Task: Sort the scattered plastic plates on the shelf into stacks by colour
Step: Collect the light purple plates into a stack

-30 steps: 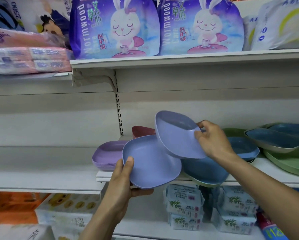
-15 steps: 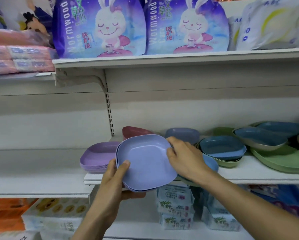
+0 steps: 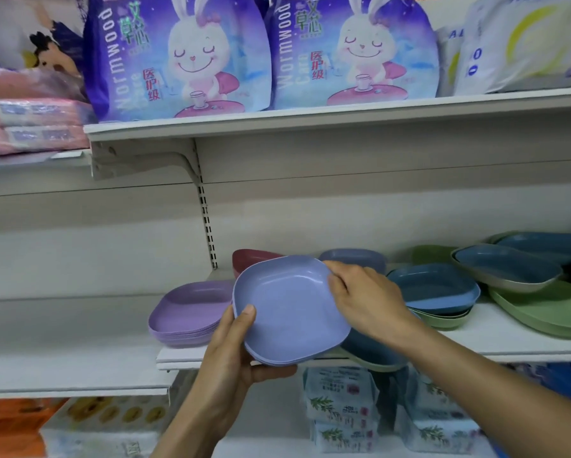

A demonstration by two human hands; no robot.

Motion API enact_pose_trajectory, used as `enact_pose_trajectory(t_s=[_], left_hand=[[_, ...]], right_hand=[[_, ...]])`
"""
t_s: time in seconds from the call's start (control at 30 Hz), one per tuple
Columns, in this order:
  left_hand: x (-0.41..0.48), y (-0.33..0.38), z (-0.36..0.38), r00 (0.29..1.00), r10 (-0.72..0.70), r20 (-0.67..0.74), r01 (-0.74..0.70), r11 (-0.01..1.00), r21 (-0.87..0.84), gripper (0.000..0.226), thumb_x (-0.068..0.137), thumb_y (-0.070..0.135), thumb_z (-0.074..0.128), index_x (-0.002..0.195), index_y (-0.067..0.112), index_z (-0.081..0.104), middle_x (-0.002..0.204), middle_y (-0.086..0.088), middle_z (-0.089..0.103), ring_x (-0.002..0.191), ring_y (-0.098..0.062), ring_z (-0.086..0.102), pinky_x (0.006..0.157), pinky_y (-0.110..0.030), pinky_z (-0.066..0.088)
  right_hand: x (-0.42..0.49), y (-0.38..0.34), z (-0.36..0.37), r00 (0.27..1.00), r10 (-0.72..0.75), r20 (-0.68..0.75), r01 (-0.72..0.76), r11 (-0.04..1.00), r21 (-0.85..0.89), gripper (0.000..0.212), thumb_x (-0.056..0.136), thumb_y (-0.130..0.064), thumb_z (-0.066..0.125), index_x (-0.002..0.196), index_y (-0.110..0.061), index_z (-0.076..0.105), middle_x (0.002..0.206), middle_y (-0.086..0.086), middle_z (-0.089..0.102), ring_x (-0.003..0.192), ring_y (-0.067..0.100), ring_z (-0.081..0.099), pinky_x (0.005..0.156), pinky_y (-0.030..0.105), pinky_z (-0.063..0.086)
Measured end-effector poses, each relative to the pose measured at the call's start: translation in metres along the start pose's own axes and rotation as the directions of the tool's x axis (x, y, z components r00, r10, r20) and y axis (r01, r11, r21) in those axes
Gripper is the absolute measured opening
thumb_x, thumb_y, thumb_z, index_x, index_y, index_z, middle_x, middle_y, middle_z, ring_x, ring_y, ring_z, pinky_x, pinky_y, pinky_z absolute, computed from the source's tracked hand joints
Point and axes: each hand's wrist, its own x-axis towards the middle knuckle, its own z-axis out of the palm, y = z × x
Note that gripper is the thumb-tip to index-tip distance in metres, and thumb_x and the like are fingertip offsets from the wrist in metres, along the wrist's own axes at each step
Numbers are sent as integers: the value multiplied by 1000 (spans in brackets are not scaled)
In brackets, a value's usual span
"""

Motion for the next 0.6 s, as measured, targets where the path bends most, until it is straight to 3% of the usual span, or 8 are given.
enact_pose_trajectory(t_s=[0.1, 0.17, 0.23, 0.3, 0.37, 0.43, 0.5, 0.6], left_hand=[[6, -2, -4, 997, -20, -75, 20, 1000, -6, 30, 96, 29, 49, 122, 23, 61, 117, -9, 68, 91, -31, 70, 61, -44, 56], [11, -1, -8, 991, -36, -125, 34, 999, -22, 26, 97, 27, 47, 119, 21, 61, 115, -10, 67, 87, -30, 70, 59, -44, 56], [16, 1, -14, 986, -43, -159, 39, 999, -30, 25, 97, 28, 47, 118, 22, 60, 116, -8, 66, 91, -31, 69, 59, -44, 57], [21, 2, -20, 983, -52, -178, 46, 998, -37, 28, 97, 30, 47, 121, 23, 59, 121, -8, 65, 98, -34, 67, 61, -45, 57], [26, 2, -23, 979, -56, -195, 48, 998, -45, 29, 96, 30, 48, 122, 23, 59, 123, -9, 64, 98, -36, 66, 60, -45, 57], [31, 2, -23, 973, -68, -219, 58, 997, -54, 25, 95, 28, 50, 118, 24, 60, 122, -8, 63, 97, -37, 65, 57, -45, 56], [35, 1, -25, 969, -92, -231, 78, 994, -71, 23, 94, 28, 51, 114, 26, 62, 124, -8, 61, 99, -38, 64, 59, -49, 56], [37, 2, -29, 958, -137, -253, 116, 988, -98, 31, 92, 30, 53, 123, 27, 59, 129, -8, 59, 106, -43, 61, 63, -54, 56]], right_hand=[[2, 0, -5, 998, -2, 63, 0, 999, 35, 29, 98, -33, 29, 91, -26, 56, 94, -4, 64, 89, 25, 56, 74, 35, 48], [21, 17, -16, 997, 83, 5, -83, 992, 94, 27, 96, -32, 35, 76, -26, 53, 92, -1, 64, 88, 26, 57, 72, 34, 45], [47, 45, -30, 972, 226, -67, -218, 969, 117, 19, 93, -27, 44, 80, -30, 57, 98, 2, 63, 92, 28, 58, 73, 33, 46], [70, 72, -37, 934, 355, -35, -353, 934, 51, 15, 93, -29, 49, 93, -24, 63, 101, 5, 64, 93, 28, 60, 78, 34, 48], [86, 94, -34, 903, 430, 31, -428, 903, -43, 23, 93, -33, 51, 94, -14, 64, 96, 10, 65, 88, 29, 61, 76, 34, 47], [95, 105, -25, 886, 451, 112, -437, 890, -130, 25, 91, -36, 50, 87, -11, 55, 89, 10, 60, 80, 27, 58, 69, 32, 44], [101, 109, -18, 869, 454, 198, -410, 883, -228, 27, 92, -37, 49, 95, -11, 49, 93, 8, 55, 82, 26, 54, 70, 31, 43], [104, 111, -11, 867, 451, 212, -381, 874, -303, 29, 93, -37, 48, 104, -11, 51, 94, 6, 54, 85, 26, 55, 72, 31, 43]])
